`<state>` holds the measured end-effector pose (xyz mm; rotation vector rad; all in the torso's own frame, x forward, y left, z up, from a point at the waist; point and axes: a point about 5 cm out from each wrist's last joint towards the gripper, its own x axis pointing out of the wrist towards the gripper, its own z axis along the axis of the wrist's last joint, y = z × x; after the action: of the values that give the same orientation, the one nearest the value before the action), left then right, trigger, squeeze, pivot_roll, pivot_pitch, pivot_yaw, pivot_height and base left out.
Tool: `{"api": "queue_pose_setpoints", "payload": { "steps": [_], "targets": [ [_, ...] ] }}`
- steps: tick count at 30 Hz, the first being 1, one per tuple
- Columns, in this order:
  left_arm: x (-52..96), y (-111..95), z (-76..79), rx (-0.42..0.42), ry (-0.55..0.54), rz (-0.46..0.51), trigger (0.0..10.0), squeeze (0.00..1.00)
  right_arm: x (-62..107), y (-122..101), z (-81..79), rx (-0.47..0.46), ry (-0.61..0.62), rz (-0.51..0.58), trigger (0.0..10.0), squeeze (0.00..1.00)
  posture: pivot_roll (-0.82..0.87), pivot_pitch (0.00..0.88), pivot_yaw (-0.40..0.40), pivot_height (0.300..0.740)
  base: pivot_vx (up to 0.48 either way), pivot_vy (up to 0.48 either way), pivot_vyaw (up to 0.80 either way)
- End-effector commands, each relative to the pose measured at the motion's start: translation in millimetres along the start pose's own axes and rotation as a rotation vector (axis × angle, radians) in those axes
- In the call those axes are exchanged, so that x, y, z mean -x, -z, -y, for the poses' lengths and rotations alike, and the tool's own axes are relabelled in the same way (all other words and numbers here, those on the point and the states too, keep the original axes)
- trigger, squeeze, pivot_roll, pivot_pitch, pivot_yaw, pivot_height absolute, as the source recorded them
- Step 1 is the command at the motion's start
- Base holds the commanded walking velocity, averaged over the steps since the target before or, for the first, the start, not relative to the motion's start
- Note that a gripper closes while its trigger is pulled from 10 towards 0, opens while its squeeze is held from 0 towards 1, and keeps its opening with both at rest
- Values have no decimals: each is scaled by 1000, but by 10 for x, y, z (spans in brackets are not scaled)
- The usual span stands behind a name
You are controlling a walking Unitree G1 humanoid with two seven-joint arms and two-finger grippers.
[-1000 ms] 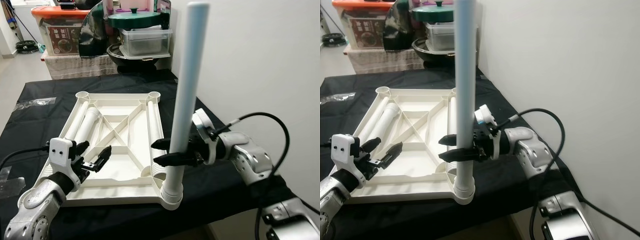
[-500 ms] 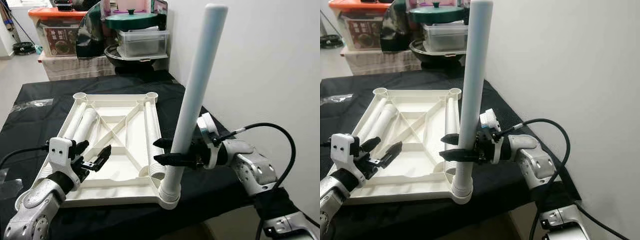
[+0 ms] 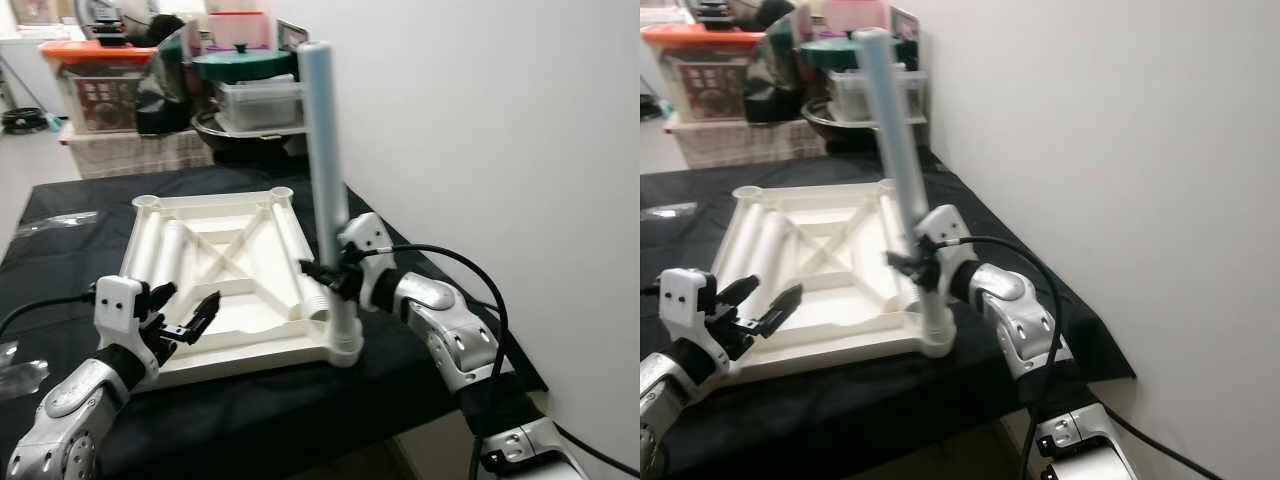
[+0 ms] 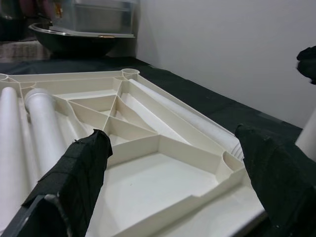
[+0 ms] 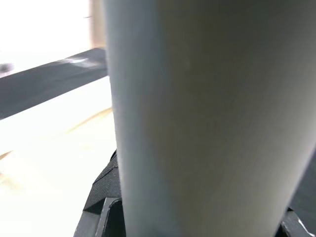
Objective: Building children table
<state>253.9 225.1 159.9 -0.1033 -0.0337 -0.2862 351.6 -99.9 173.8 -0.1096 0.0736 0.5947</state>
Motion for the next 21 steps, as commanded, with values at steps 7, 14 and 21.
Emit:
{"api": "queue_pose_setpoints", "payload": {
  "steps": [7,14,21],
  "targets": [
    [-29,7,-13,0,-11,5,10000,0,8,586,78,-163,307,-202,0,0,33,0,-57,740,0,0,0],
    [-17,-9,-53,-3,-27,8,10000,0,-70,568,77,-242,450,-195,0,0,41,0,-64,740,0,0,0],
    [-28,25,-32,6,-31,6,10000,0,-50,684,62,-284,542,-238,0,0,42,0,-63,740,0,0,0]
  ]
}}
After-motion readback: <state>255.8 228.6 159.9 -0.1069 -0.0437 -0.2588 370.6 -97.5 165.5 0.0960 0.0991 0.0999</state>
